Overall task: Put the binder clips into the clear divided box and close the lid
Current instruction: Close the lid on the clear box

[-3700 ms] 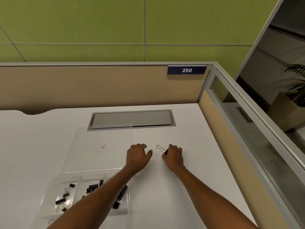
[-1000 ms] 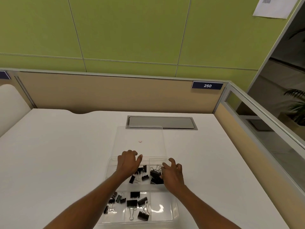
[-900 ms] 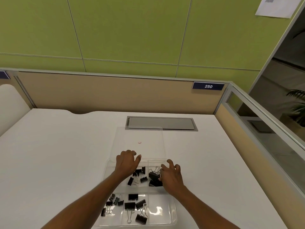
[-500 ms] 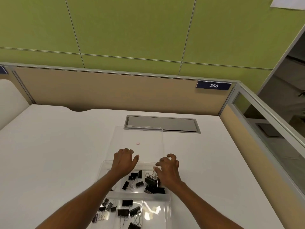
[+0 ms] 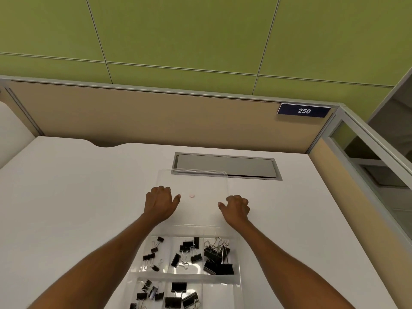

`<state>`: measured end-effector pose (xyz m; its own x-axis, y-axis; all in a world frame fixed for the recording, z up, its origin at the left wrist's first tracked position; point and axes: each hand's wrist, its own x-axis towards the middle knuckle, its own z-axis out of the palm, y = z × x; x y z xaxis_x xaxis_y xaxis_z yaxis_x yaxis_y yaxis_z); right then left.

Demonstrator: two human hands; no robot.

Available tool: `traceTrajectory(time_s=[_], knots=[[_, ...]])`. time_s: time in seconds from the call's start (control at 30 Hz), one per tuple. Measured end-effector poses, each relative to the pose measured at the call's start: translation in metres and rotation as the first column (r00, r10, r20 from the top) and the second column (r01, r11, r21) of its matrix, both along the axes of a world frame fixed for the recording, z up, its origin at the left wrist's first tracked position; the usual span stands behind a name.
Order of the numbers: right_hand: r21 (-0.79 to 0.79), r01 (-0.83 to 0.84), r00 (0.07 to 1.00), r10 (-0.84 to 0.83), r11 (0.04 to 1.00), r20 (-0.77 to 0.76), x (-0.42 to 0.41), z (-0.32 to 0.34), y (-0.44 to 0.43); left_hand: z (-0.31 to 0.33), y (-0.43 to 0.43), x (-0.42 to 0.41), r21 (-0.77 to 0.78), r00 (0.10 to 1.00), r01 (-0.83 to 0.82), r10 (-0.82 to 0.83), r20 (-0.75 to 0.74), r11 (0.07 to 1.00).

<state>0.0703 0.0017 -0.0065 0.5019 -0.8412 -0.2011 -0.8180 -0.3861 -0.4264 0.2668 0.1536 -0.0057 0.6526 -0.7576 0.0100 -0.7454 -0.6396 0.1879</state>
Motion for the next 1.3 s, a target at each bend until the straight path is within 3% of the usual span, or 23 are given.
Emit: traceTrajectory(time_s=[0.37,0.53,0.7,0.87,1.3], knots=[[0.090,0.139,0.983,-0.126,0.986,-0.131,0.044,-0.015,-0.013,-0.027,-0.014,0.031,0.161,0.957,-0.258,0.275,-0.091,0.953],[0.211,0.257,0.962,-0.227,0.943,-0.155,0.059,-0.019,-0.012,-0.035,-0.016,0.035,0.234,0.927,-0.296,0.337,-0.162,0.926],[0.268,0.299,0.953,-0.277,0.916,-0.119,0.065,-0.016,-0.008,-0.031,-0.021,0.037,0.136,0.898,-0.322,0.348,-0.270,0.937],[0.296,0.332,0.941,-0.335,0.896,-0.042,0.058,-0.003,-0.008,-0.013,-0.019,0.038,-0.022,0.754,-0.457,0.374,-0.540,0.889],[0.319,0.298,0.868,-0.394,0.900,0.300,0.028,0.055,0.008,0.044,0.000,0.024,-0.249,0.663,-0.552,0.238,-0.710,0.796]])
